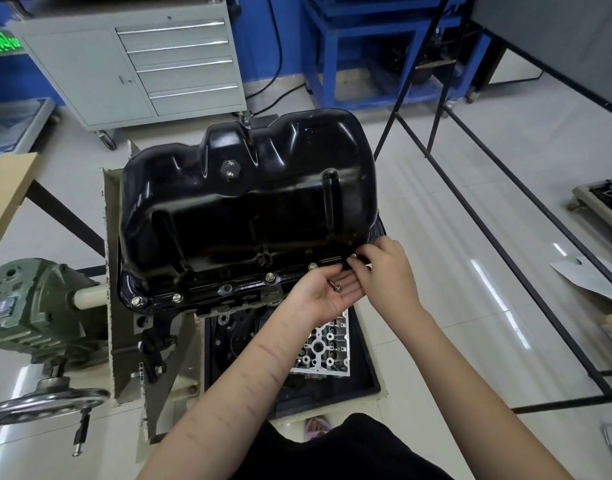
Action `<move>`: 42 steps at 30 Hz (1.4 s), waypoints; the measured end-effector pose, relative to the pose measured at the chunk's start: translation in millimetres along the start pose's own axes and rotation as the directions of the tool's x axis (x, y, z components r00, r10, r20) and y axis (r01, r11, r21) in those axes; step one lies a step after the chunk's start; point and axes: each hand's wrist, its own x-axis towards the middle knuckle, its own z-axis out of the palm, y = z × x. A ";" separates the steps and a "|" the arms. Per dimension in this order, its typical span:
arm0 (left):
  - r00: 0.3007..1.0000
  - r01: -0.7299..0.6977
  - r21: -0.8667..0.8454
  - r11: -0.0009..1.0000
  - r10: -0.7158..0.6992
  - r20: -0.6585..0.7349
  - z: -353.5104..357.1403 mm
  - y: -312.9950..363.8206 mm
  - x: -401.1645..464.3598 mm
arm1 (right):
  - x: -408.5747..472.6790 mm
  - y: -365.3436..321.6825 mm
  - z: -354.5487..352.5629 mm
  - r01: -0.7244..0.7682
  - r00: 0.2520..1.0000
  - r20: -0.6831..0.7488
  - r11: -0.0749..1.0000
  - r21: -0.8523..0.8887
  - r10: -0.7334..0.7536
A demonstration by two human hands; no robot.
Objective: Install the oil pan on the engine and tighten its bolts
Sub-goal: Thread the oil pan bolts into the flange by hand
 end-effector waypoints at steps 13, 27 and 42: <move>1.000 -0.025 -0.009 1.000 0.025 -0.019 1.5 -1.1 -1.8 | -5.4 2.0 5.8 -0.008 0.998 -0.061 0.999 0.035 0.010; 0.999 -0.033 0.025 0.999 0.034 -0.020 1.6 -0.3 -3.4 | -3.4 4.1 5.4 -0.030 0.997 -0.066 0.990 0.140 0.039; 0.999 -0.008 0.049 0.999 0.006 0.040 -1.6 0.6 0.4 | -42.1 -13.8 6.8 0.085 0.995 -0.052 0.993 0.084 -0.081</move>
